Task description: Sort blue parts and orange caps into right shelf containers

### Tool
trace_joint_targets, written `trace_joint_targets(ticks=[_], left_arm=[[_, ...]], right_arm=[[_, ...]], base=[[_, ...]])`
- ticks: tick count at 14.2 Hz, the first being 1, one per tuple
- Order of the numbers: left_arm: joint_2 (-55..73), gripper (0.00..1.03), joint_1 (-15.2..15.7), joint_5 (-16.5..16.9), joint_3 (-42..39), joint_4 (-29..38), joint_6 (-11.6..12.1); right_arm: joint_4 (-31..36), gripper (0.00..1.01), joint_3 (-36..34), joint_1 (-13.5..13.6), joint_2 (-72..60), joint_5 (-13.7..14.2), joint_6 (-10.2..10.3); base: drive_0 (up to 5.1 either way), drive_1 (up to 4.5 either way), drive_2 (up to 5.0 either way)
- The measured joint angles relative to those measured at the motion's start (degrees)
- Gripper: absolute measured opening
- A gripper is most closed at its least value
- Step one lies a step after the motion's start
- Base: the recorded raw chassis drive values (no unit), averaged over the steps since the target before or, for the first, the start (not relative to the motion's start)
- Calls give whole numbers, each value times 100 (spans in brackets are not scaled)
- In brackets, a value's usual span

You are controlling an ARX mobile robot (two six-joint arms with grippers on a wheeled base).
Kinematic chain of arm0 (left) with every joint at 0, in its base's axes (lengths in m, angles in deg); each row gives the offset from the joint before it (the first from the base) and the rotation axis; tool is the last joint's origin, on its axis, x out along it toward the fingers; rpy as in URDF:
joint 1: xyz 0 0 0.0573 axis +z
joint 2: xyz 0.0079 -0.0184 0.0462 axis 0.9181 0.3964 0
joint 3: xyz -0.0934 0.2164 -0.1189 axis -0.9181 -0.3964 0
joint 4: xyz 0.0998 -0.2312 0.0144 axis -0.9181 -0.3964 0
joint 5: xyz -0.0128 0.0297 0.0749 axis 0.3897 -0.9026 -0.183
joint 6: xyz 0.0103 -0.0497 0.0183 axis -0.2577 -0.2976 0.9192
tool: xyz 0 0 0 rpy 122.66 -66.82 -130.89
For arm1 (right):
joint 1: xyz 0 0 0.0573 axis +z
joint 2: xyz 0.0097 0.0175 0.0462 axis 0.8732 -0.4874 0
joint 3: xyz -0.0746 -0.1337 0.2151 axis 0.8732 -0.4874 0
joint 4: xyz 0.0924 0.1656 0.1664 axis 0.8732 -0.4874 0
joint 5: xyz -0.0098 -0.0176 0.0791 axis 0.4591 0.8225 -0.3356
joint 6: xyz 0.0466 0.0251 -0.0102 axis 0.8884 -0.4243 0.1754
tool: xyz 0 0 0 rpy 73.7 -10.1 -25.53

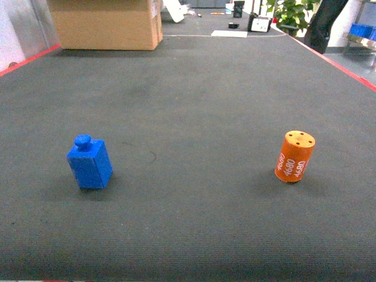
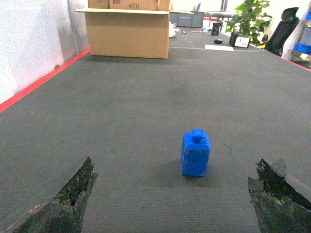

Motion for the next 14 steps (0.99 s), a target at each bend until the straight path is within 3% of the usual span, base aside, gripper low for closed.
trace_joint_targets(ticks=[14], left_arm=[[0,98,0,-2,0,0,0]], right_arm=[[0,98,0,0,0,-2,0]], base=[[0,0,0]])
